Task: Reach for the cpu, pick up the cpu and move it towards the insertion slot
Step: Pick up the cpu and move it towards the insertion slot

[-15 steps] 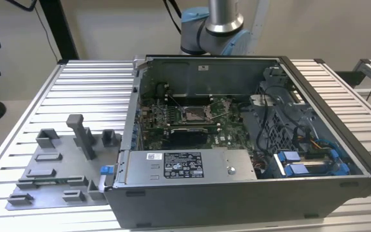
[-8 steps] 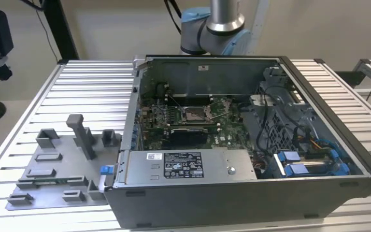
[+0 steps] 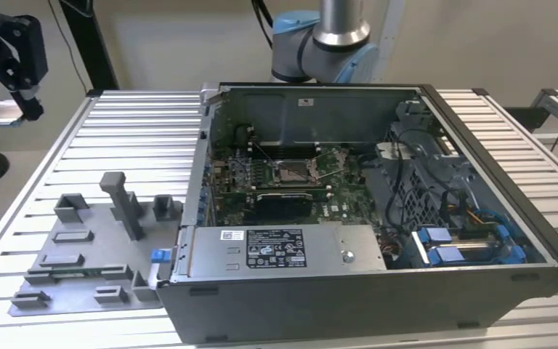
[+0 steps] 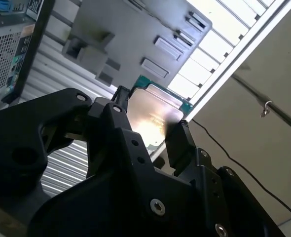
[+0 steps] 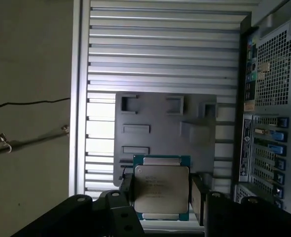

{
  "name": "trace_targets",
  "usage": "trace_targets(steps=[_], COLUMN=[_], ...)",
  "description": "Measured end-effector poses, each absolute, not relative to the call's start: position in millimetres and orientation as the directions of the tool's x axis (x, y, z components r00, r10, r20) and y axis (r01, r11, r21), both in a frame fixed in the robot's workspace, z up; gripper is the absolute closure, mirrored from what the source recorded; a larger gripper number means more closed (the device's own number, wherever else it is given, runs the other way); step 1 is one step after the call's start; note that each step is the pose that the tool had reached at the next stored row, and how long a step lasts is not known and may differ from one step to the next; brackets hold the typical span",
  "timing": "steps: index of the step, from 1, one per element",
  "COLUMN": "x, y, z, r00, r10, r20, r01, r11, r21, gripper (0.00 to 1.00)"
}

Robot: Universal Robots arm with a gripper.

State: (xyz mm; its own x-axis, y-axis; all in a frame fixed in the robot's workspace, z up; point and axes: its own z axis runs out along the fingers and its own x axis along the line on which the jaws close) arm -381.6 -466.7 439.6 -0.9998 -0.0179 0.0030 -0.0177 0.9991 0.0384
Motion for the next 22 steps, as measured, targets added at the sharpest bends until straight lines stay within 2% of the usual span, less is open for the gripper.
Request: trace_targets(steps=[22], x=[-331.3], y=[-466.7], z=[439.6], r00=[-1.0], r10=[-0.017], r20=[0.004], r01=[-0.017], r11=[0.999], r21=[0.038], gripper=[1.0])
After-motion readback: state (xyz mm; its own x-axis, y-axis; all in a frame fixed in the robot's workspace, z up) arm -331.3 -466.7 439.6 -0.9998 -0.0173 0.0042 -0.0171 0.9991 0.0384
